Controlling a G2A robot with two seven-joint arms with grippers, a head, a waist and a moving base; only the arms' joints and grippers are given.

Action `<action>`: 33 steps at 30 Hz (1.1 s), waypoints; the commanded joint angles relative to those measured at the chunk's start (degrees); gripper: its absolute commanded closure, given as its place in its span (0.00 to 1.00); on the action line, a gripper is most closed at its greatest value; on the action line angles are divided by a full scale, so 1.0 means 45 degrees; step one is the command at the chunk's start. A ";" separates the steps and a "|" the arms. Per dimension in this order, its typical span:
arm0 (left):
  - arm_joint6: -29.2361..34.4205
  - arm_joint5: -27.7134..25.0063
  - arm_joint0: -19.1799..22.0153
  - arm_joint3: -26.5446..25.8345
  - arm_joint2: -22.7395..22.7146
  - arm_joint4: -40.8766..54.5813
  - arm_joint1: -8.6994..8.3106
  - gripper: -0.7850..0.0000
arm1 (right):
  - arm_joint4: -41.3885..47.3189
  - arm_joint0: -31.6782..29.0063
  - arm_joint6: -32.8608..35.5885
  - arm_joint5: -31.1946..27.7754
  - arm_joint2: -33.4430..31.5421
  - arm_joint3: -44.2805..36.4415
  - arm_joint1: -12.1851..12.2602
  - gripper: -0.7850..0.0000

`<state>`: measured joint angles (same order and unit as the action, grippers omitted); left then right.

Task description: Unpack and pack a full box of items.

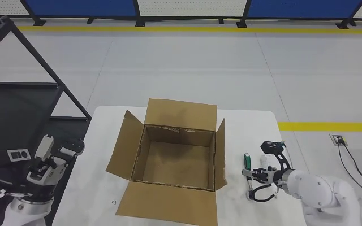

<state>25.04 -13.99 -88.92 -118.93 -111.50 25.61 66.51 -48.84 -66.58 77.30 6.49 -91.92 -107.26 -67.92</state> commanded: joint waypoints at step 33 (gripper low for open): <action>0.0009 -0.0006 0.0001 -0.0003 0.0007 -0.0003 0.0000 0.00 | -0.3605 0.2359 -0.0164 0.0257 0.3535 0.3839 -0.0173 0.42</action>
<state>25.08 -14.02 -88.91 -118.94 -111.47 25.60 66.51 -65.26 -56.39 76.54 7.76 -76.00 -90.68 -68.69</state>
